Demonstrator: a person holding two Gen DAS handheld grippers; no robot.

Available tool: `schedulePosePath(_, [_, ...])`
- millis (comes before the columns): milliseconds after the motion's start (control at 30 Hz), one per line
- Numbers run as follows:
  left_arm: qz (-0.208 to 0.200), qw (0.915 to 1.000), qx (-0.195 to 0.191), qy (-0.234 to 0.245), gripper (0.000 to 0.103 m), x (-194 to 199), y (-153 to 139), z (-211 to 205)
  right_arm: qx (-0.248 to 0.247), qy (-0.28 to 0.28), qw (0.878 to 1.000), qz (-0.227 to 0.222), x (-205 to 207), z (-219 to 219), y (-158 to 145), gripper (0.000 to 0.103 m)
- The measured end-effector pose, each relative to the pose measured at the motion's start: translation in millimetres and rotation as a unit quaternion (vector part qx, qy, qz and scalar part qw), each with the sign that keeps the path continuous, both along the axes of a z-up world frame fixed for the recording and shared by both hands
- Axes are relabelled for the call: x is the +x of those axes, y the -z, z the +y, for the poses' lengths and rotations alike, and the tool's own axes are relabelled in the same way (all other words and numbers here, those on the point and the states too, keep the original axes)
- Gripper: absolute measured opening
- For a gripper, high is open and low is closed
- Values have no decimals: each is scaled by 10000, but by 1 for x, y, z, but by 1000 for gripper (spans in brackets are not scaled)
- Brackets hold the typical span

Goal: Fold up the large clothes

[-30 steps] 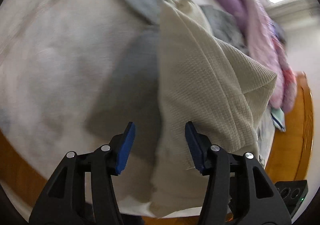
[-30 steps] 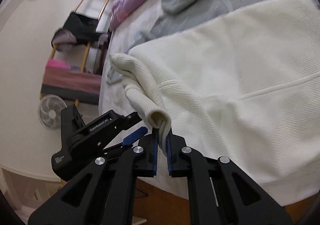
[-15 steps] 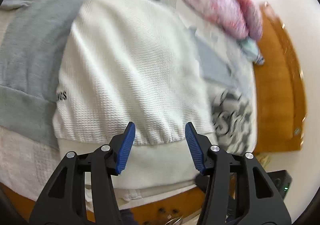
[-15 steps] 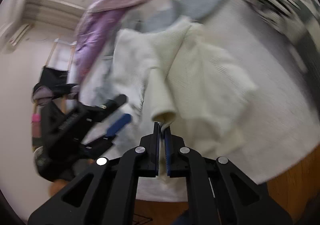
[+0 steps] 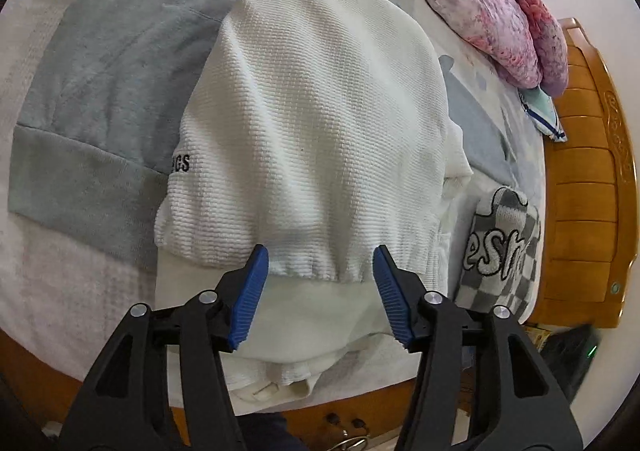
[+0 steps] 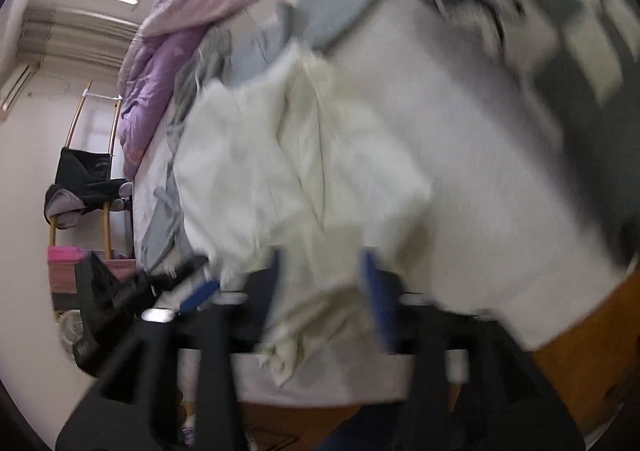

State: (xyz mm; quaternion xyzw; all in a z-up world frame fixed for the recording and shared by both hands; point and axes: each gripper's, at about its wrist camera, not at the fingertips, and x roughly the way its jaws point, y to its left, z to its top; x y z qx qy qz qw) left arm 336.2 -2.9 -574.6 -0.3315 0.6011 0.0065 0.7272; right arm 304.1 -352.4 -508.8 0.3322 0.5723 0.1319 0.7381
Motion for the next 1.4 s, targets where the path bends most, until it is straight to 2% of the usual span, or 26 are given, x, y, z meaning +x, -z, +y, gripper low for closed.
schedulePosePath(33, [-2, 10000, 21, -30, 64, -2, -1, 2, 17, -135, 9999, -101, 13, 4, 1, 60])
schedulePosePath(133, [27, 9998, -118, -150, 64, -5, 0, 7, 82, -474, 9988, -13, 47, 23, 25, 63])
schedulePosePath(233, [40, 9996, -171, -237, 64, -9, 0, 14, 237, -603, 9973, 335, 76, 45, 54, 63])
schedulePosePath(300, [36, 9994, -150, -297, 64, -11, 0, 21, 96, -729, 9960, 514, 86, 55, 67, 63])
schedulePosePath(400, [45, 9991, -117, -415, 65, -15, 0, 33, 195, -710, 9953, 622, 93, 64, 77, 65])
schedulePosePath(433, [46, 9987, -132, -484, 65, -17, 1, 38, 239, -681, 9956, 594, 94, 65, 77, 61])
schedulePosePath(467, [68, 9983, -119, -567, 67, -19, 2, 43, 266, -707, 9955, 576, 94, 67, 75, 50])
schedulePosePath(533, [124, 9975, -84, -685, 68, -21, 6, 52, 82, -797, 9951, 586, 93, 75, 67, 39])
schedulePosePath(600, [244, 9967, -78, -773, 68, -24, 13, 60, 72, -940, 9945, 450, 90, 83, 59, 39])
schedulePosePath(700, [428, 9959, -59, -791, 69, -25, 23, 65, -8, -972, 9939, 518, 92, 90, 67, 39])
schedulePosePath(767, [483, 9955, -40, -812, 69, -26, 26, 67, -336, -902, 9945, 419, 94, 90, 66, 12])
schedulePosePath(900, [466, 9961, 15, -753, 69, -25, 26, 69, -928, -913, 9908, -373, 77, 91, 23, 10])
schedulePosePath(1067, [392, 9976, 14, -577, 70, -18, 26, 65, -968, -481, 9936, -332, 45, 63, 3, 9])
schedulePosePath(1133, [377, 9980, -4, -514, 71, -16, 26, 62, -1024, -316, 9941, -139, 38, 49, 10, 10])
schedulePosePath(1233, [474, 9985, 106, -260, 73, -11, 32, 50, -1189, -218, 9923, 256, 29, 30, 44, 11])
schedulePosePath(1300, [554, 9982, 215, -105, 75, -8, 37, 44, -983, -115, 9928, 668, 31, 20, 79, 15])
schedulePosePath(1333, [620, 9977, 286, -33, 75, -6, 41, 40, -867, -52, 9928, 830, 34, 18, 87, 23])
schedulePosePath(1400, [646, 9973, 340, 8, 75, -3, 45, 35, -530, 150, 9931, 1038, 41, 10, 97, 24])
